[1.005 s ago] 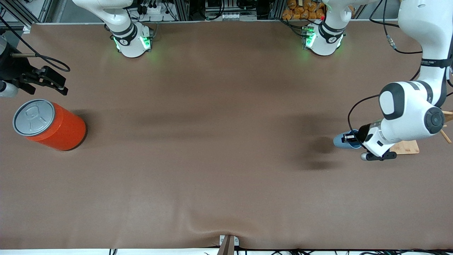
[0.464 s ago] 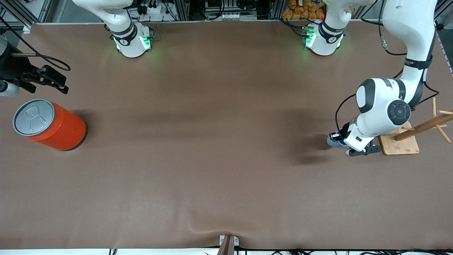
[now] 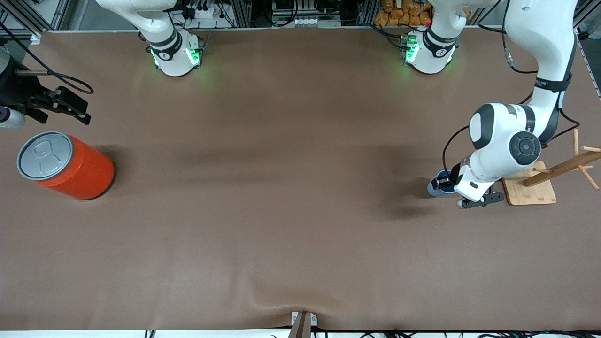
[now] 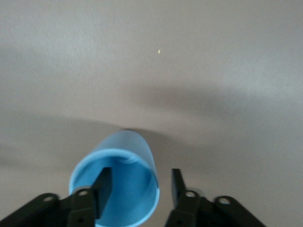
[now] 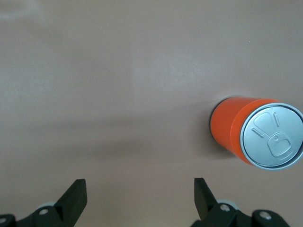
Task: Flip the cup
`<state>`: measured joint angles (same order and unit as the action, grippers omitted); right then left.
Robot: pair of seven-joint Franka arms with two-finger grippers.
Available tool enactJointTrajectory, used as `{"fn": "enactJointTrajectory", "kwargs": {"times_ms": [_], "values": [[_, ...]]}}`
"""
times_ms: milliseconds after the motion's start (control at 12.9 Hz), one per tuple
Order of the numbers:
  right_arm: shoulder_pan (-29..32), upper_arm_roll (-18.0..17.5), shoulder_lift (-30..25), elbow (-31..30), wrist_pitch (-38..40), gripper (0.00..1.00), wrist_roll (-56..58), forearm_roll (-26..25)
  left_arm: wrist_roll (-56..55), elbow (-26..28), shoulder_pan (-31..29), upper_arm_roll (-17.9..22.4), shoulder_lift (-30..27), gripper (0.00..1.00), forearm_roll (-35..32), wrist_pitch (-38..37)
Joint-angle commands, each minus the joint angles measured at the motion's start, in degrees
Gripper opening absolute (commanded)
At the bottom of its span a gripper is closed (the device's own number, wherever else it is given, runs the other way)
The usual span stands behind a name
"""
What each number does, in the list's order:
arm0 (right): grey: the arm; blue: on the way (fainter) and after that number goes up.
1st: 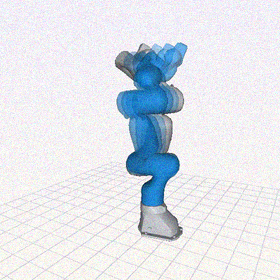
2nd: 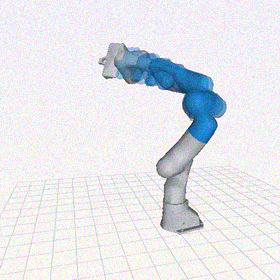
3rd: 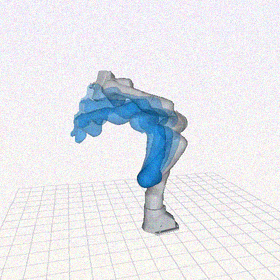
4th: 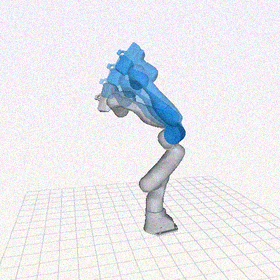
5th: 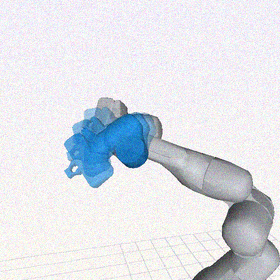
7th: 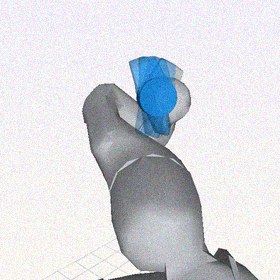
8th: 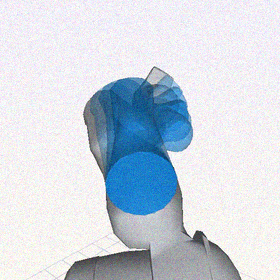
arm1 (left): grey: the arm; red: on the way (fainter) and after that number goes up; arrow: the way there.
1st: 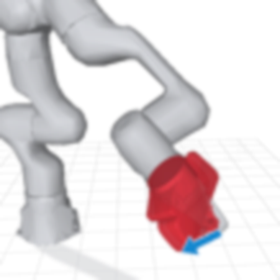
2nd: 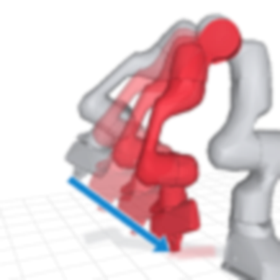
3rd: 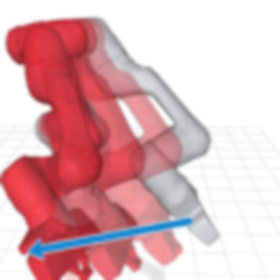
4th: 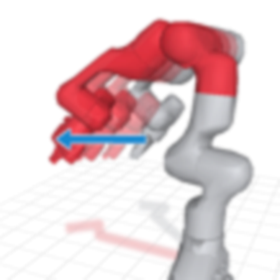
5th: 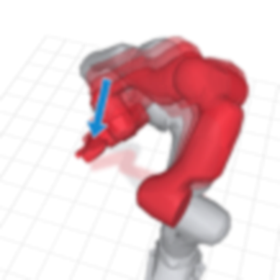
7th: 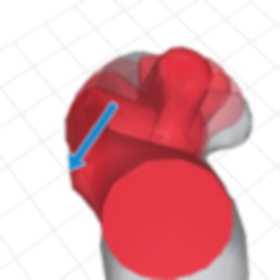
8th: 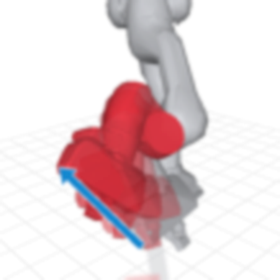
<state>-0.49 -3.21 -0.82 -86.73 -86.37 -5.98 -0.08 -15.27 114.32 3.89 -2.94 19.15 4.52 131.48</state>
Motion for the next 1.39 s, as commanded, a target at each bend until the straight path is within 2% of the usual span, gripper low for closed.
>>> {"fn": "enactJointTrajectory", "kwargs": {"times_ms": [0, 155, 232, 464, 928, 1237, 1314], "values": [[0.76, -0.39, 0.73, 1.57, 1.02, 1.0, 0.36, 0.25, -1.08, -8.72, -0.73, -0.13, -2.19, 1.0, -1.44, -12.58], [0.67, -0.39, 0.73, 1.57, 1.02, 1.0, 0.36, 0.25, -1.16, -18.56, -0.73, 0.22, -1.84, 1.0, -1.44, -23.24], [0.67, -0.39, 0.73, 1.57, 1.02, 1.0, 0.36, 0.25, -0.73, -22.18, -1.07, 0.31, -2.1, 1.0, -1.53, -25.98], [0.67, -0.39, 0.73, 1.57, 1.02, 1.0, 0.36, 0.25, -0.81, -28.18, -2.05, 0.39, -5.6, 1.0, -1.7, -33.9], [0.76, -0.39, 0.73, 1.57, 1.02, 1.0, 0.45, 0.25, 0.15, -27.84, -1.52, -1.44, -16.76, 1.0, -5.39, -41.29], [0.76, -0.39, 0.73, 1.57, 1.02, 1.0, 0.71, 0.25, 0.42, -22.14, -1.96, -2.24, -24.06, 1.0, -5.4, -41.92], [0.76, -0.39, 0.73, 1.57, 1.02, 1.0, 0.8, 0.25, 0.51, -19.08, -2.13, -2.24, -26.16, 1.0, -4.96, -41.31]]}}
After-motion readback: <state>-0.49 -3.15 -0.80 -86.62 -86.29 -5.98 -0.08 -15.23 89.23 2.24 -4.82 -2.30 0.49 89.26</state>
